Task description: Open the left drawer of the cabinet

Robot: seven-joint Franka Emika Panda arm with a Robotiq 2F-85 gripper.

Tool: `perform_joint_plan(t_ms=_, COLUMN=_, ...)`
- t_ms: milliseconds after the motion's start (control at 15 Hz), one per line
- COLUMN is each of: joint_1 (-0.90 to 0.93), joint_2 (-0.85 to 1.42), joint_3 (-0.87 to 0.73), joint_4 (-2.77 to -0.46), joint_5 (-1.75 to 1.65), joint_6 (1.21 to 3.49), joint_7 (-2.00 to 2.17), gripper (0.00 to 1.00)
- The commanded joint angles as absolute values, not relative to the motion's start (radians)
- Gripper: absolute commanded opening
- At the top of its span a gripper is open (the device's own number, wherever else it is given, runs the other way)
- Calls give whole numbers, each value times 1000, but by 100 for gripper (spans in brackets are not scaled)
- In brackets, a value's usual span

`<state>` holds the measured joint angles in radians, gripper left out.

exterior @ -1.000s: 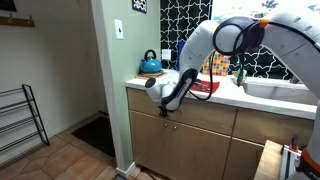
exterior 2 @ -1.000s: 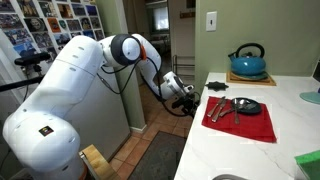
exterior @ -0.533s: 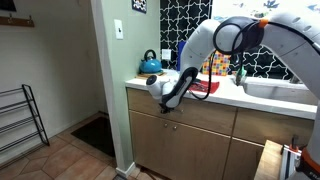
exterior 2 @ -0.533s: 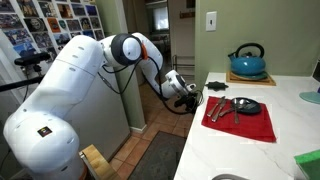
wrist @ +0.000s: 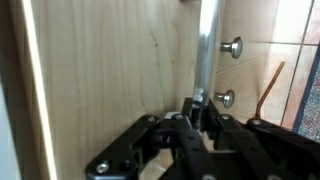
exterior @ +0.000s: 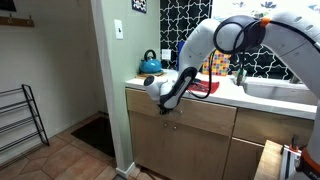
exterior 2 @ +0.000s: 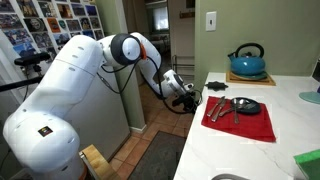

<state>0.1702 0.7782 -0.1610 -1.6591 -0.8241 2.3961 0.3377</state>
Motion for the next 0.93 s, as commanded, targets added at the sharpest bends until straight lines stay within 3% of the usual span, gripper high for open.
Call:
perform_joint_plan(t_ms=0, joint_1=224, joint_2=727, joint_3=-95, joint_4=-1695, joint_5=-794, joint_6=2340, joint_7=326, gripper=4)
perform_joint_plan(t_ms=867, joint_1=335, joint_2=732, joint_3=7, joint_4=-1635, joint_5=-753, joint_6=2092, joint_7=465, gripper=4)
